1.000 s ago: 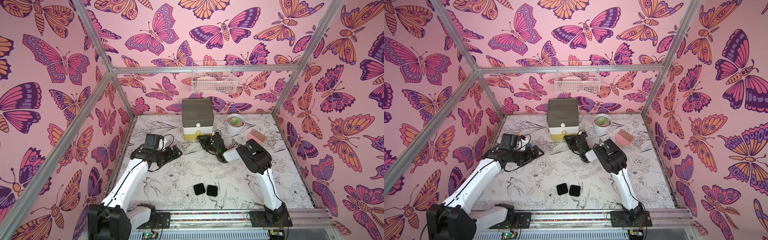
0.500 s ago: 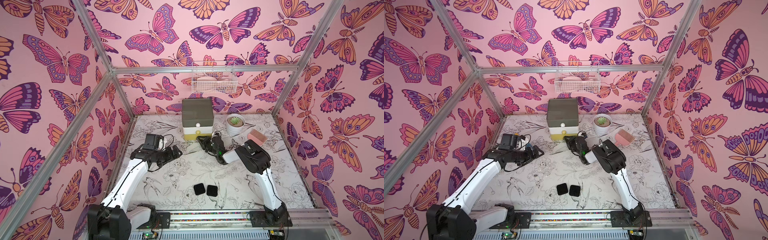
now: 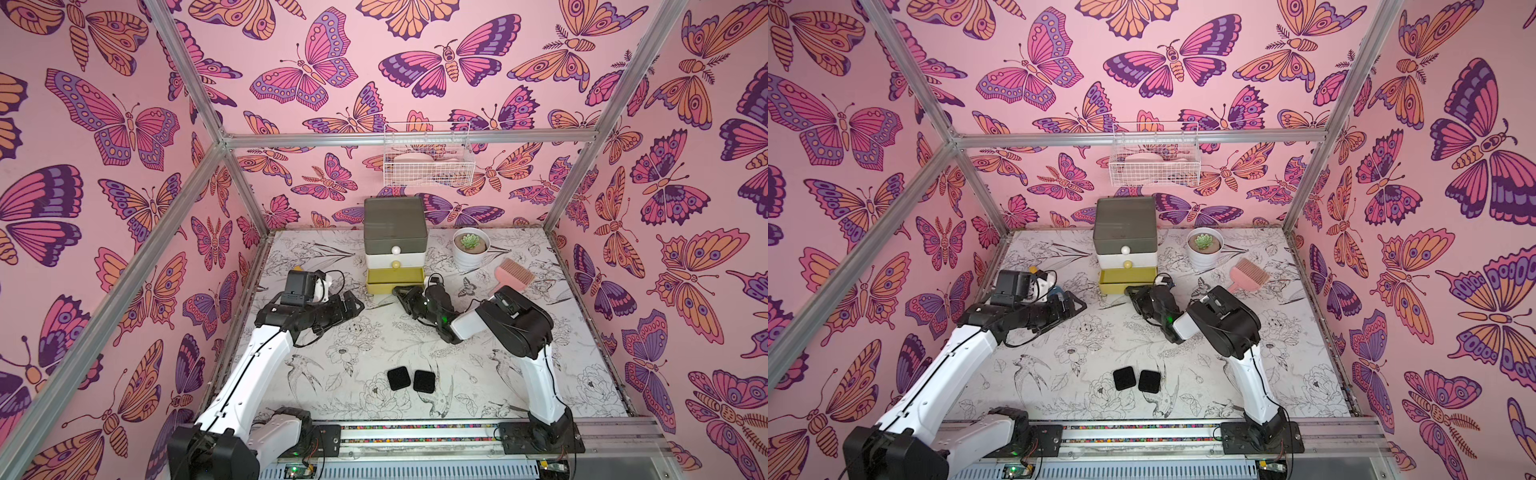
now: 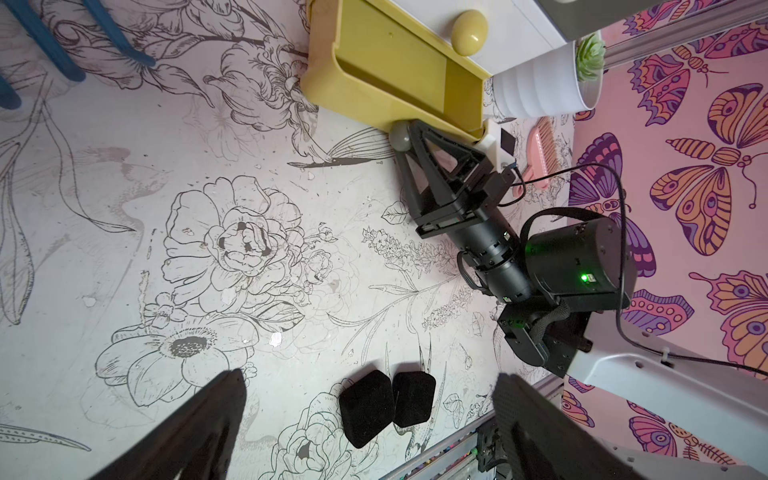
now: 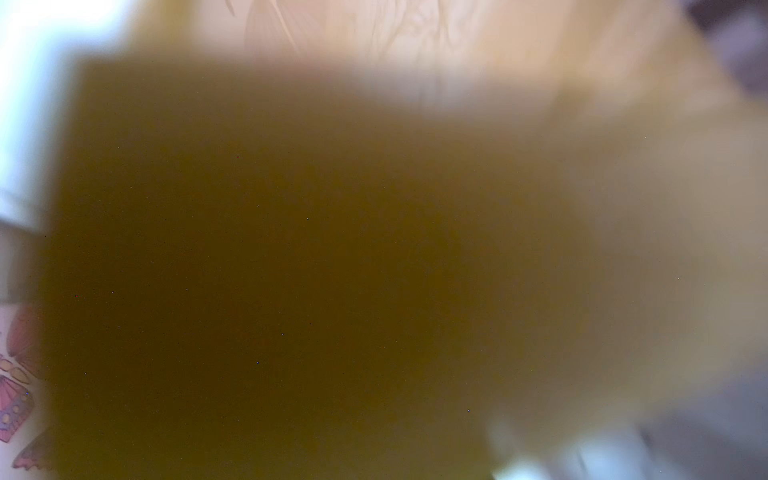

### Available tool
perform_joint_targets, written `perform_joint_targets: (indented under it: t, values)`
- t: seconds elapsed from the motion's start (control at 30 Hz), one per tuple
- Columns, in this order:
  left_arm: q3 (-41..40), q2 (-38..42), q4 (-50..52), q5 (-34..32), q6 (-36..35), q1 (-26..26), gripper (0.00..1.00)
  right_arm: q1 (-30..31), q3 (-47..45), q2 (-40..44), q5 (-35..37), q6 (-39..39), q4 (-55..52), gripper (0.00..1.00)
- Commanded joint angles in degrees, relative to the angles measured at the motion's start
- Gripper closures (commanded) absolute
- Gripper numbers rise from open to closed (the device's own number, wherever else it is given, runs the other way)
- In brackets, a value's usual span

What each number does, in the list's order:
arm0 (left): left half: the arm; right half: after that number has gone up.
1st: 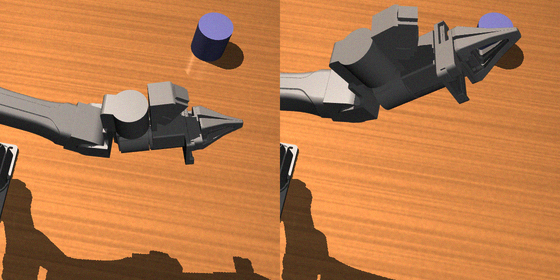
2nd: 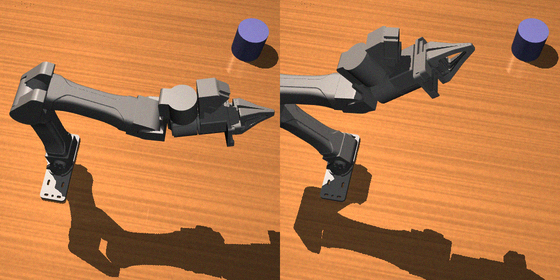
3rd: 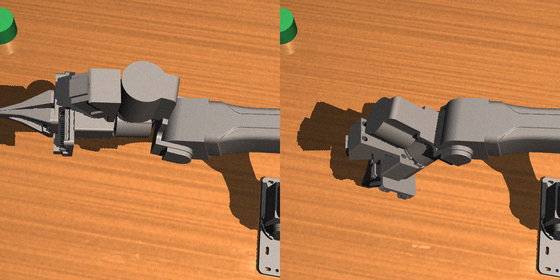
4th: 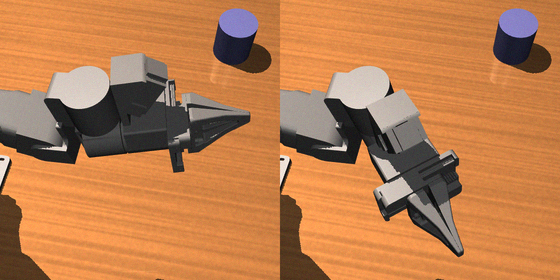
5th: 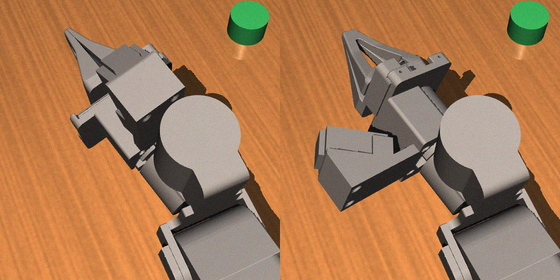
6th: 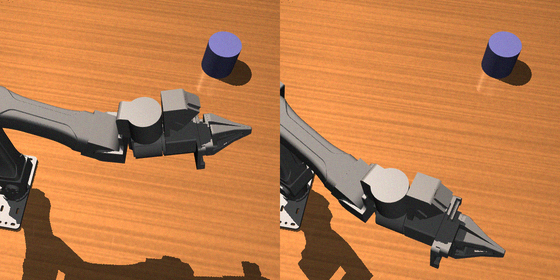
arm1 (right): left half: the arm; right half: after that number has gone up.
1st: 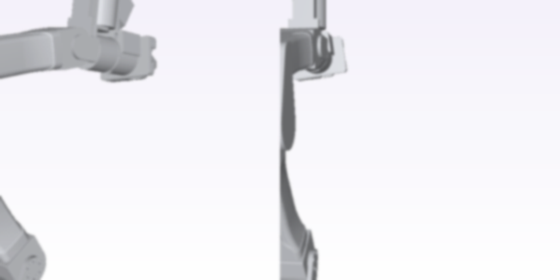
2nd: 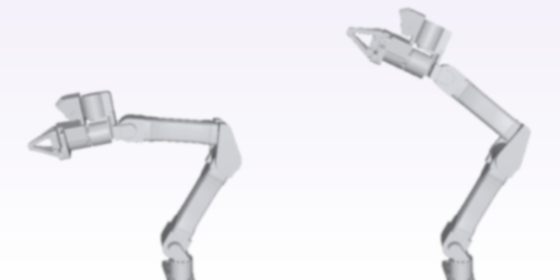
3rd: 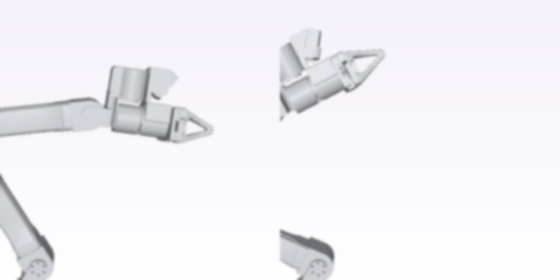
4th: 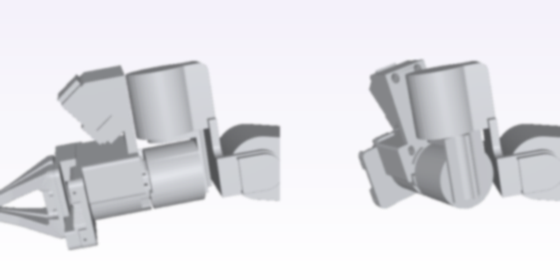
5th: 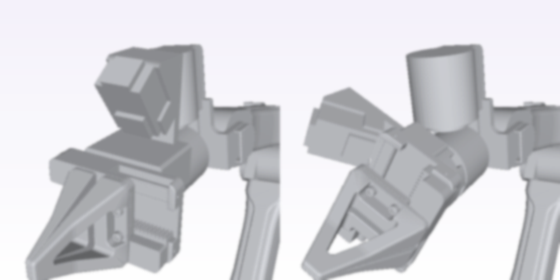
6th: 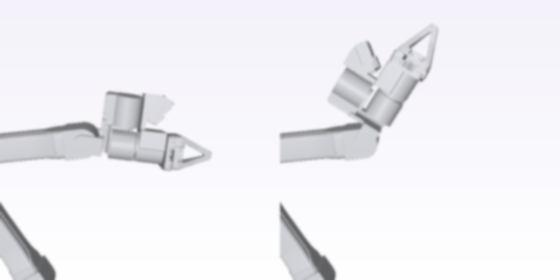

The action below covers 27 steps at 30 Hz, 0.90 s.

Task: Place the brooch boxes into the drawer by color
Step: Open the drawer in the storage box.

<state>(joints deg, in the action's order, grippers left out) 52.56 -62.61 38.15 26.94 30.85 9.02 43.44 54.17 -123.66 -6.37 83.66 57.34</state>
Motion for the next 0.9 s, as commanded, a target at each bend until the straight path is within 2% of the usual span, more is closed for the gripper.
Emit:
perform_joint_targets:
  t: [0.0,0.87]
  values:
    - [-1.65,2.10,0.50,1.24,0.52,-0.15,0.00,1.89,-1.31,4.19,-1.00,-2.30,-1.93,0.76]
    - [-2.46,4.16,1.14,1.71,0.76,-0.22,0.00,7.60,-7.30,10.38,-0.40,-5.12,-6.01,0.75]
